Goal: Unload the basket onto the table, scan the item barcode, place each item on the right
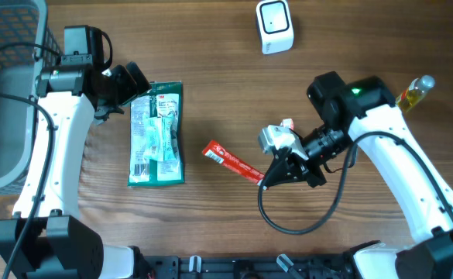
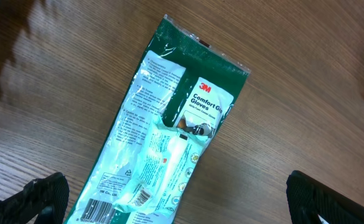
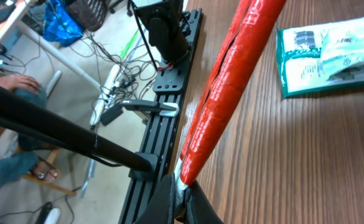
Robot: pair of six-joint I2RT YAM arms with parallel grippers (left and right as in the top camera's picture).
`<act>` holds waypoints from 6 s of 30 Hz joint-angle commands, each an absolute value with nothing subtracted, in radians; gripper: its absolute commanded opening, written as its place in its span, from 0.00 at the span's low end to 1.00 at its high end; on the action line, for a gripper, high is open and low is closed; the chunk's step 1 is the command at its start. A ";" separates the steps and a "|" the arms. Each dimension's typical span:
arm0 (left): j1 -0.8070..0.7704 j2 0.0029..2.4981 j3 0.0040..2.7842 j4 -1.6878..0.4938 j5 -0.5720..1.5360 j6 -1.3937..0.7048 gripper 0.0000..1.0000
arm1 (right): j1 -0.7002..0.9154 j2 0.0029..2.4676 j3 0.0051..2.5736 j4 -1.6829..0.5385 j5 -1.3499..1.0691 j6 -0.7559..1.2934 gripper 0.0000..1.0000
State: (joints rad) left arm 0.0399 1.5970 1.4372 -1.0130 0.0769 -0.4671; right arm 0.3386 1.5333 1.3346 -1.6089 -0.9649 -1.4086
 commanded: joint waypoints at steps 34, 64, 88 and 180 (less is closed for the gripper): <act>0.043 1.596 1.440 -1.013 0.078 -0.448 1.00 | 0.339 1.902 1.850 -1.132 0.299 -0.401 0.04; 0.043 1.596 1.440 -1.013 0.078 -0.448 1.00 | 0.346 2.321 1.843 -0.593 0.652 -0.754 0.04; 0.043 1.596 1.440 -1.013 0.078 -0.448 1.00 | -0.189 1.823 1.219 -0.951 -0.165 -0.224 0.04; 0.043 1.596 1.440 -1.013 0.078 -0.448 1.00 | 0.290 1.877 1.103 -0.644 -0.359 0.300 0.34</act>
